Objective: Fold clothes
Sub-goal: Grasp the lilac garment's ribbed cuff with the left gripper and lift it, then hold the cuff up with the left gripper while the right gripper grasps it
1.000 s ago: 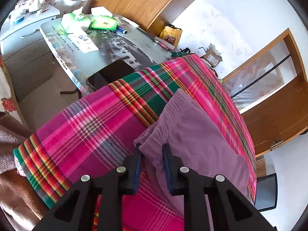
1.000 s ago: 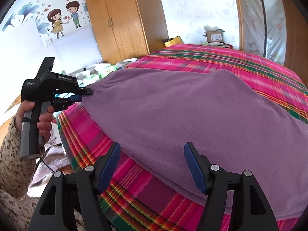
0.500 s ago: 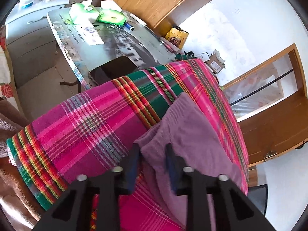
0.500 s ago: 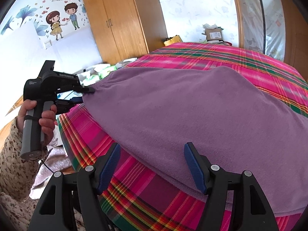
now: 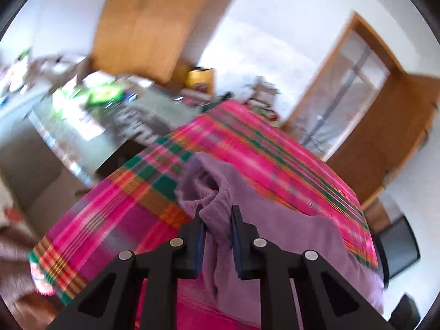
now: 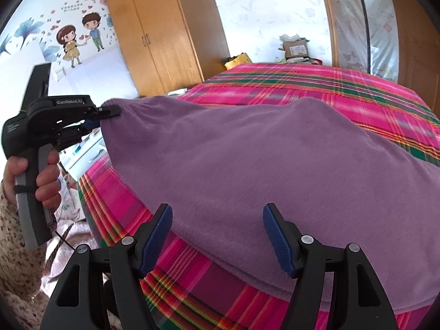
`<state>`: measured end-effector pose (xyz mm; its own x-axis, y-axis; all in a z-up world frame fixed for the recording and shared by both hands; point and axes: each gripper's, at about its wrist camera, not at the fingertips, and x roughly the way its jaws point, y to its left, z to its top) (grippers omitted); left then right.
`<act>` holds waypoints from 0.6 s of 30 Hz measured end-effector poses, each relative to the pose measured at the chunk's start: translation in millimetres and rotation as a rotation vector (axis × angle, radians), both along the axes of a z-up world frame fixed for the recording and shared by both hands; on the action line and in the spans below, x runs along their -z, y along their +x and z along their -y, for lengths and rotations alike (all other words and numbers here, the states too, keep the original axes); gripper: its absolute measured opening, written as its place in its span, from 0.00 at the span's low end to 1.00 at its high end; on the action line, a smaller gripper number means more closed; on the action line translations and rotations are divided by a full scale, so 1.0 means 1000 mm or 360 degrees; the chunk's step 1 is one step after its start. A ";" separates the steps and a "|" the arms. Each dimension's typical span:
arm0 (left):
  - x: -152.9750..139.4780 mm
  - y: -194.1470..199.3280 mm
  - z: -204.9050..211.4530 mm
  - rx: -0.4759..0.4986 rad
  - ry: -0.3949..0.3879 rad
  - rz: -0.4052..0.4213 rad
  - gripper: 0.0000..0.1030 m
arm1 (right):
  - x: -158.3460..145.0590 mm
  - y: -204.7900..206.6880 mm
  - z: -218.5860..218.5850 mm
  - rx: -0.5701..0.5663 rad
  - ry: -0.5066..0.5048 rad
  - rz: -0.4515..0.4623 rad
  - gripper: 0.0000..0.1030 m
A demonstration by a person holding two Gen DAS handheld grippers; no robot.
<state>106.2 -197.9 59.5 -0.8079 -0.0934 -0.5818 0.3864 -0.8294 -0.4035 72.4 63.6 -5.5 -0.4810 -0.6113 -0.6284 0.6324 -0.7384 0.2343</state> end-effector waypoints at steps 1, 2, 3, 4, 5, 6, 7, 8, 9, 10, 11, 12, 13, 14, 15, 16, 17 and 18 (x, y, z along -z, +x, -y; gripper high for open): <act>-0.005 -0.004 -0.009 0.0038 -0.0042 -0.0015 0.17 | -0.001 -0.002 -0.003 0.0011 -0.0012 0.0004 0.68; -0.011 -0.007 -0.018 0.0076 -0.0086 -0.0030 0.17 | -0.001 -0.004 -0.006 0.0027 -0.0022 0.0013 0.68; -0.016 -0.011 -0.027 0.0113 -0.0129 -0.0045 0.17 | -0.002 -0.006 -0.009 0.0043 -0.0033 0.0022 0.68; -0.020 -0.015 -0.036 0.0155 -0.0162 -0.0056 0.17 | -0.002 -0.008 -0.013 0.0058 -0.0044 0.0031 0.68; -0.023 -0.020 -0.046 0.0198 -0.0191 -0.0065 0.17 | -0.002 -0.010 -0.016 0.0076 -0.0054 0.0041 0.68; -0.026 -0.024 -0.056 0.0241 -0.0221 -0.0073 0.17 | -0.002 -0.011 -0.021 0.0096 -0.0066 0.0054 0.69; -0.030 -0.029 -0.066 0.0285 -0.0250 -0.0082 0.17 | -0.001 -0.013 -0.025 0.0116 -0.0077 0.0066 0.69; -0.031 -0.034 -0.078 0.0342 -0.0279 -0.0078 0.17 | 0.000 -0.014 -0.028 0.0135 -0.0085 0.0076 0.69; -0.032 -0.040 -0.089 0.0403 -0.0308 -0.0069 0.17 | 0.000 -0.014 -0.030 0.0150 -0.0087 0.0080 0.69; -0.031 -0.045 -0.098 0.0451 -0.0326 -0.0056 0.17 | 0.000 -0.013 -0.034 0.0166 -0.0089 0.0083 0.69; -0.030 -0.049 -0.107 0.0496 -0.0341 -0.0041 0.17 | 0.001 -0.013 -0.037 0.0182 -0.0092 0.0087 0.69; -0.029 -0.053 -0.114 0.0535 -0.0353 -0.0031 0.17 | 0.001 -0.013 -0.041 0.0197 -0.0094 0.0090 0.69; -0.027 -0.056 -0.122 0.0570 -0.0364 -0.0028 0.17 | 0.002 -0.013 -0.044 0.0212 -0.0097 0.0094 0.69; -0.026 -0.059 -0.129 0.0602 -0.0375 -0.0024 0.17 | 0.002 -0.013 -0.048 0.0225 -0.0101 0.0097 0.69; -0.025 -0.061 -0.136 0.0632 -0.0386 -0.0020 0.17 | 0.003 -0.013 -0.051 0.0238 -0.0106 0.0102 0.69; -0.023 -0.063 -0.144 0.0667 -0.0393 -0.0014 0.17 | 0.004 -0.013 -0.054 0.0250 -0.0111 0.0106 0.69; -0.022 -0.065 -0.149 0.0689 -0.0390 -0.0009 0.17 | 0.004 -0.014 -0.056 0.0259 -0.0115 0.0110 0.69; -0.020 -0.066 -0.153 0.0707 -0.0385 -0.0005 0.17 | 0.005 -0.014 -0.059 0.0269 -0.0119 0.0112 0.69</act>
